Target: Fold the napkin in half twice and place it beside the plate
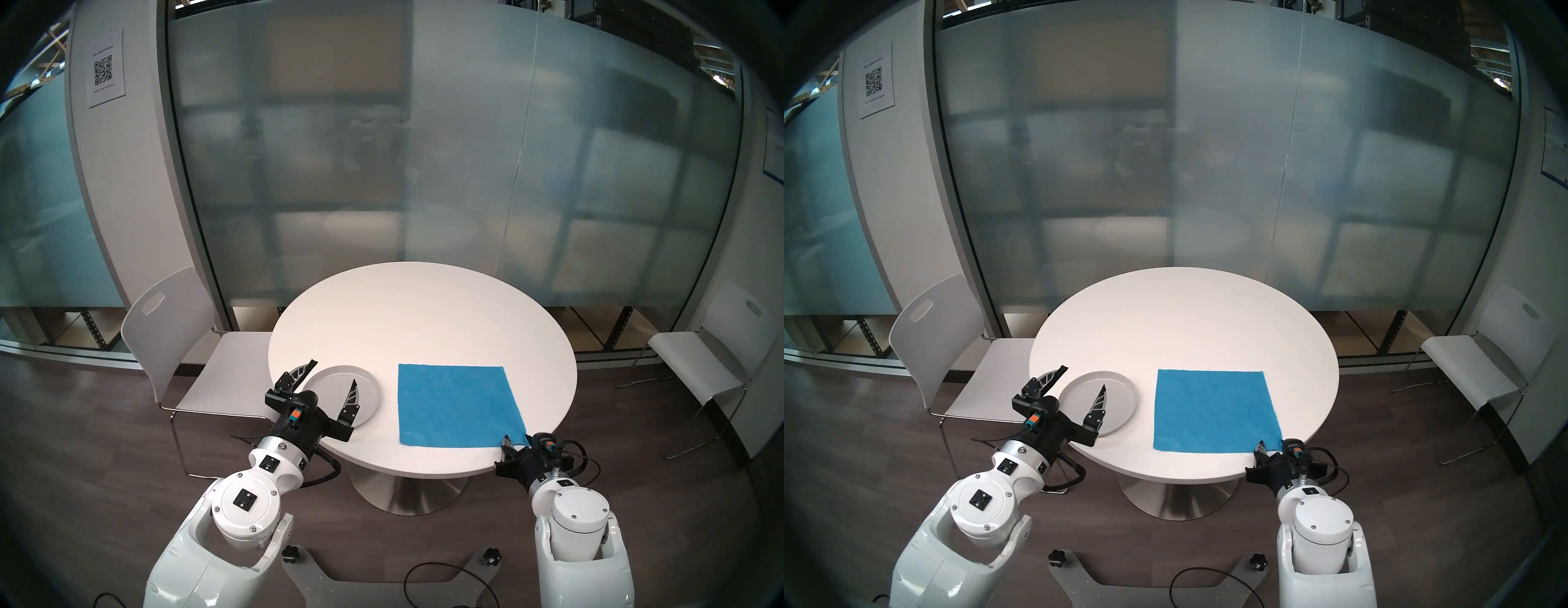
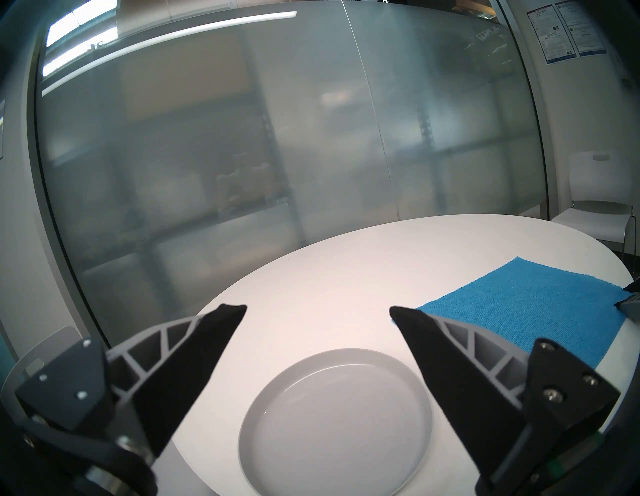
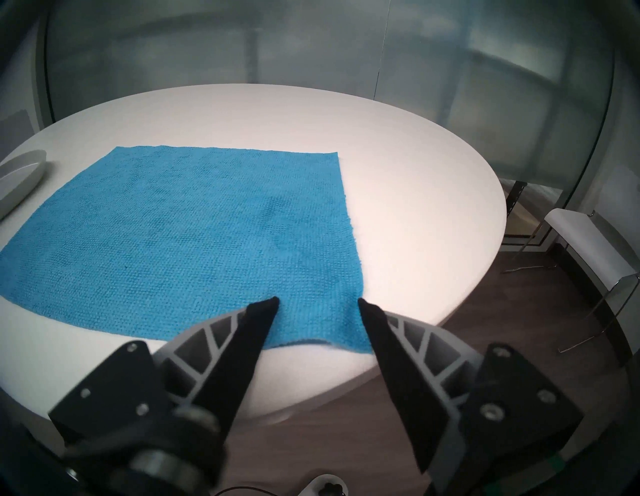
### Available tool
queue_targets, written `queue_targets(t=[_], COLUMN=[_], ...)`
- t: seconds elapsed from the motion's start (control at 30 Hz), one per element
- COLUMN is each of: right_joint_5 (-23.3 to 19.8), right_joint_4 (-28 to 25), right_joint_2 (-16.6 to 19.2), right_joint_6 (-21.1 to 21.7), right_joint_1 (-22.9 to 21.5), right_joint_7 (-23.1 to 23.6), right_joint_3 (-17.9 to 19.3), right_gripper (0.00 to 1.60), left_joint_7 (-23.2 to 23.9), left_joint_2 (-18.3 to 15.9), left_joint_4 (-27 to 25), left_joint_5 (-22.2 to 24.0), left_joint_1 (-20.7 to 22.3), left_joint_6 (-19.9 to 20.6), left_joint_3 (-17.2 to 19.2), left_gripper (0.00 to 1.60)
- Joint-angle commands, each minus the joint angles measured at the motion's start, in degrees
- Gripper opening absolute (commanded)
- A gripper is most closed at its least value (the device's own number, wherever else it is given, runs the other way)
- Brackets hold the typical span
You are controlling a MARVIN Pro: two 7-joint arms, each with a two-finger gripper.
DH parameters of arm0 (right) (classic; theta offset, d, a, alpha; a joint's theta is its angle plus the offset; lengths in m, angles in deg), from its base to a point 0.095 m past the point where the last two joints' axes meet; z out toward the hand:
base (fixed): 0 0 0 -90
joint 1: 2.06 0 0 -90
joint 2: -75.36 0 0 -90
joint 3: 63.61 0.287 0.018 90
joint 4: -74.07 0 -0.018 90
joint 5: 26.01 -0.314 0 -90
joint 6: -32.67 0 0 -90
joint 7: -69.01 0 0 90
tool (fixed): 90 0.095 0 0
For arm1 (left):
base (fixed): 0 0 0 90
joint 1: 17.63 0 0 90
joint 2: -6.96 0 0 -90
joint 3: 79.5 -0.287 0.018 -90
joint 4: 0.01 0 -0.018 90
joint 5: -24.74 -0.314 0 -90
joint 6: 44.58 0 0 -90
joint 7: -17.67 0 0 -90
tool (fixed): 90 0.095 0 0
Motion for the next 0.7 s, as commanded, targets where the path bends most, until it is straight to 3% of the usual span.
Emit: queue_targets(t=[0.0, 0.03, 0.1, 0.47, 0.67], right_joint_5=[-0.4, -0.4, -0.5, -0.7, -0.7], right_joint_4=[0.1, 0.1, 0.2, -0.3, -0.2], right_joint_2=[-0.3, -0.3, -0.3, -0.5, -0.5], right_joint_6=[-0.4, -0.4, -0.4, -0.8, -1.1], right_joint_1=[-0.2, -0.2, -0.2, 0.1, 0.2], right_joint_7=[-0.1, -0.1, -0.1, 0.0, -0.1], right_joint_3=[0.2, 0.2, 0.2, 0.2, 0.2], right_gripper=[1.05, 0.97, 0.97, 1.13, 1.14], left_joint_7=[0.0, 0.0, 0.0, 0.0, -0.2], left_joint_2=[0.0, 0.0, 0.0, 0.0, -0.1], left_joint_4=[-1.1, -1.1, -1.1, -1.1, -0.9], left_joint_5=[0.0, 0.0, 0.0, 0.0, -0.7], left_joint_1=[0.0, 0.0, 0.0, 0.0, 0.4], left_joint_6=[-0.1, -0.1, -0.1, -0.1, -0.7], left_joint_3=[0.0, 0.0, 0.0, 0.0, -0.3], left_gripper=[1.6, 1.6, 1.6, 1.6, 1.6])
